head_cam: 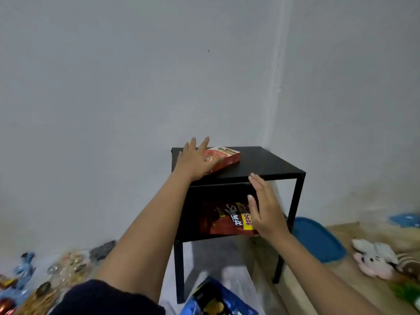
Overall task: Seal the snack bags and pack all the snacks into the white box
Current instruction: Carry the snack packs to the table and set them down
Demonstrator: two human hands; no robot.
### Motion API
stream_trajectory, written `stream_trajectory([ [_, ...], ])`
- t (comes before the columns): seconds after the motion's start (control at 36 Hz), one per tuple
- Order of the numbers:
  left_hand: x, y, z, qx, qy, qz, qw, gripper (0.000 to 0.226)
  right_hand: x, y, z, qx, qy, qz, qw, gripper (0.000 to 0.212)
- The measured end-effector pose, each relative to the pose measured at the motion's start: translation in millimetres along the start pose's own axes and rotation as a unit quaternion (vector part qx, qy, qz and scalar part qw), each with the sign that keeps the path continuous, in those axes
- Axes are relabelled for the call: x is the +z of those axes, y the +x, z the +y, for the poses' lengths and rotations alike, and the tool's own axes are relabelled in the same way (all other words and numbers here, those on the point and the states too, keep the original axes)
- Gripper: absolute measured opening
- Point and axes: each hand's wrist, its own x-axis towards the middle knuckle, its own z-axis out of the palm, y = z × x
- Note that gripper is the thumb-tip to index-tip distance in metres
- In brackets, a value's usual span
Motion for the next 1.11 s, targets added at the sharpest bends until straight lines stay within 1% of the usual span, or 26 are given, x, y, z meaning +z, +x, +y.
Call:
stream_trajectory([
  [0.06,2.1,1.9,-3.5,0.002,0.011,-0.041,0.999,0.083,13.6,-13.7,9.2,0.017,-0.013,0.022,1.0,0.038],
  [0.08,4.4,2.8,-5.7,0.003,0.021,-0.06,0.998,0.084,19.9,-21.5,12.2,0.044,-0.029,0.014,0.999,0.037],
  [0.17,12.0,6.4,-11.0,0.022,0.025,-0.067,0.997,0.078,38.8,-27.9,21.8,0.147,-0.093,-0.06,0.983,0.04],
  [0.22,14.4,11.1,-13.8,0.027,0.011,-0.05,0.998,0.071,47.4,-20.8,28.3,0.232,-0.13,-0.127,0.955,0.053],
  [0.28,14.9,11.8,-14.6,0.028,0.001,-0.039,0.999,0.068,55.7,-17.1,32.0,0.305,-0.154,-0.216,0.915,0.073],
  [0.33,16.5,12.2,-16.1,0.034,0.005,-0.037,0.999,0.068,65.0,-18.7,33.7,0.338,-0.186,-0.286,0.877,0.089],
  [0.39,17.3,13.1,-18.3,0.037,0.007,-0.038,0.999,0.069,72.7,-21.9,32.6,0.338,-0.208,-0.308,0.865,0.094],
  [0.5,17.8,14.2,-21.1,0.039,0.001,-0.035,0.999,0.069,79.3,-24.0,29.2,0.332,-0.193,-0.298,0.874,0.091],
  [0.61,19.4,15.0,-20.5,0.042,-0.01,-0.033,0.999,0.069,79.0,-25.8,28.2,0.325,-0.148,-0.266,0.895,0.084],
  [0.81,20.0,12.9,-20.0,0.039,-0.007,-0.016,0.999,0.069,79.3,-34.8,23.5,0.268,-0.11,-0.223,0.931,0.053],
  [0.97,17.6,-3.0,-16.2,0.017,-0.001,0.046,0.999,0.066,67.1,-41.5,19.6,0.243,-0.045,-0.19,0.95,0.038],
  [1.11,12.1,-36.5,-10.0,0.004,0.012,0.112,0.994,0.063,44.9,-54.2,6.5,0.172,0.009,-0.156,0.973,0.036],
])
